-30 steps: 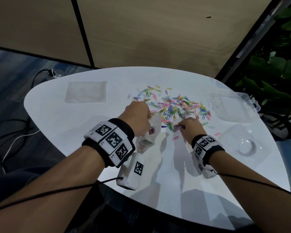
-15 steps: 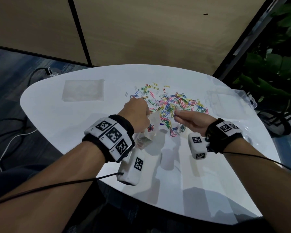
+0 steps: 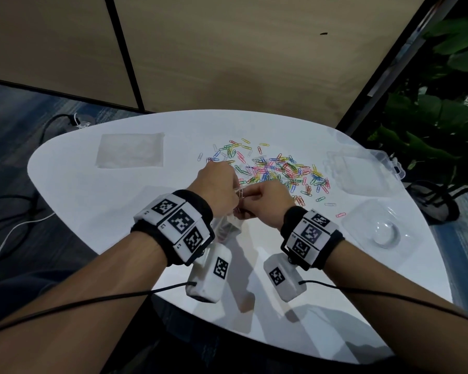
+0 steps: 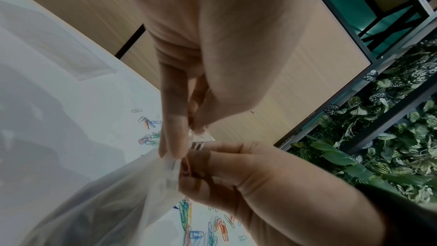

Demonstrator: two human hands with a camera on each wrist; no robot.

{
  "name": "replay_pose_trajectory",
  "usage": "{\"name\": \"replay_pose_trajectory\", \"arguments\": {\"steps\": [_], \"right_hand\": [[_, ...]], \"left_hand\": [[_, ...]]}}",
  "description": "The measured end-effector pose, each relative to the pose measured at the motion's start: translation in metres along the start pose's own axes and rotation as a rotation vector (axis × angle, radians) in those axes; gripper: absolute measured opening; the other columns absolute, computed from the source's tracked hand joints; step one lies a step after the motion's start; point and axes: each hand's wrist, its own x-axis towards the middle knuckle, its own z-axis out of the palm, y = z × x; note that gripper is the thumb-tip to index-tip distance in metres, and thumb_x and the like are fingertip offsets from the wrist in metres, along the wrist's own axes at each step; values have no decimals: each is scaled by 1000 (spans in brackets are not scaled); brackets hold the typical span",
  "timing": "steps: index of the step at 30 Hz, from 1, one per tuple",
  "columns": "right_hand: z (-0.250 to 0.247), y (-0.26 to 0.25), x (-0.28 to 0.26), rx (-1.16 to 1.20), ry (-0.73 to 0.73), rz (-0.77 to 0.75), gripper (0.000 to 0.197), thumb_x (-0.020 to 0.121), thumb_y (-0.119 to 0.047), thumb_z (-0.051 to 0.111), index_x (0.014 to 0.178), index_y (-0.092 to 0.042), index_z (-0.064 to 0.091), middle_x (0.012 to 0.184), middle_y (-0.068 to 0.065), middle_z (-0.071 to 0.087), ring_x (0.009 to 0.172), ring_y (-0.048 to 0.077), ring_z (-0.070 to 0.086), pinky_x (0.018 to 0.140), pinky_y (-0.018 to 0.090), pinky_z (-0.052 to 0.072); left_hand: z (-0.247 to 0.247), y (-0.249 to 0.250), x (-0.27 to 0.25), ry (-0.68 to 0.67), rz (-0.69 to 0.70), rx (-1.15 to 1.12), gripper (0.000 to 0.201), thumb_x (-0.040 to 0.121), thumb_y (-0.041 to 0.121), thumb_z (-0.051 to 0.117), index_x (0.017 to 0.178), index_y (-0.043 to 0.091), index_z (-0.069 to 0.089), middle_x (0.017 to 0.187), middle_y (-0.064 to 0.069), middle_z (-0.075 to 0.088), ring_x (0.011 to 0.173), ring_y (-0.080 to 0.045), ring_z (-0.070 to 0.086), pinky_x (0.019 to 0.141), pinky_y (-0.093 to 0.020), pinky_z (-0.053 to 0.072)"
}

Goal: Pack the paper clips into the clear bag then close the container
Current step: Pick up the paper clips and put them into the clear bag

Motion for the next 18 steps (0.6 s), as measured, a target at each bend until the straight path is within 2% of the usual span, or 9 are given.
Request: {"name": "replay_pose_trajectory", "arguments": {"steps": [2, 5, 8, 10, 12, 13, 14, 16, 18], "right_hand": [[-3, 0, 1, 109, -4, 17, 12, 86, 5, 66, 95, 5, 74, 90, 23, 73, 77, 32, 73, 79, 37, 61], [-6, 0, 0, 295, -96, 82, 22, 90, 14, 53, 107, 10, 67, 99, 22, 68, 77, 23, 68, 78, 24, 60], [-13, -4, -3, 51, -177, 25, 32, 89, 18, 48, 113, 9, 66, 98, 19, 70, 78, 21, 69, 76, 24, 60], [-25, -10, -2, -49, -149, -61, 28, 89, 15, 50, 107, 7, 70, 98, 17, 73, 82, 24, 73, 77, 30, 61], [-46, -12, 6, 42, -53, -84, 23, 90, 12, 53, 103, 6, 71, 94, 17, 73, 81, 27, 73, 75, 34, 62], [-59, -9, 11, 62, 21, -85, 21, 91, 9, 55, 104, 5, 71, 93, 15, 73, 82, 28, 72, 75, 34, 61], [-72, -2, 18, -22, 107, -72, 21, 90, 3, 59, 108, 1, 71, 96, 14, 73, 87, 29, 71, 79, 36, 61], [-96, 22, 30, -527, 202, 37, 35, 91, -15, 65, 126, -12, 64, 120, 10, 68, 110, 29, 64, 98, 38, 51], [-104, 50, 37, -902, 144, 167, 60, 92, -30, 64, 146, -17, 41, 146, 9, 49, 132, 28, 47, 111, 36, 36]], "left_hand": [[1, 0, 0, -6, 1, -7, 27, 86, -1, 57, 105, 7, 74, 91, -13, 73, 81, -28, 74, 82, -40, 62], [3, 1, 1, -4, 10, -1, 25, 86, -1, 58, 101, 8, 76, 84, -11, 71, 83, -29, 73, 82, -39, 62], [5, 0, 3, 9, 7, -22, 26, 86, -2, 58, 103, 8, 75, 96, -13, 72, 84, -30, 73, 82, -40, 62], [5, 0, 3, 14, 10, -4, 25, 85, -4, 58, 99, 8, 75, 96, -15, 73, 84, -32, 74, 80, -42, 63], [2, -1, 3, 14, 9, 23, 27, 84, -6, 54, 89, 15, 72, 94, -19, 74, 83, -33, 75, 75, -44, 63], [1, -1, 3, 11, 4, 26, 26, 84, -6, 53, 86, 12, 72, 95, -20, 75, 81, -33, 75, 74, -45, 63], [-1, -2, 3, 12, -1, 23, 25, 85, -6, 53, 91, 4, 75, 97, -20, 75, 79, -32, 75, 74, -44, 64], [-4, -4, 2, 14, -11, 22, 26, 87, -5, 55, 102, 0, 76, 104, -16, 74, 81, -31, 75, 77, -41, 64], [-5, -7, 2, 9, -8, 26, 27, 88, -4, 56, 107, 0, 74, 107, -15, 74, 82, -31, 75, 79, -40, 63]]}}
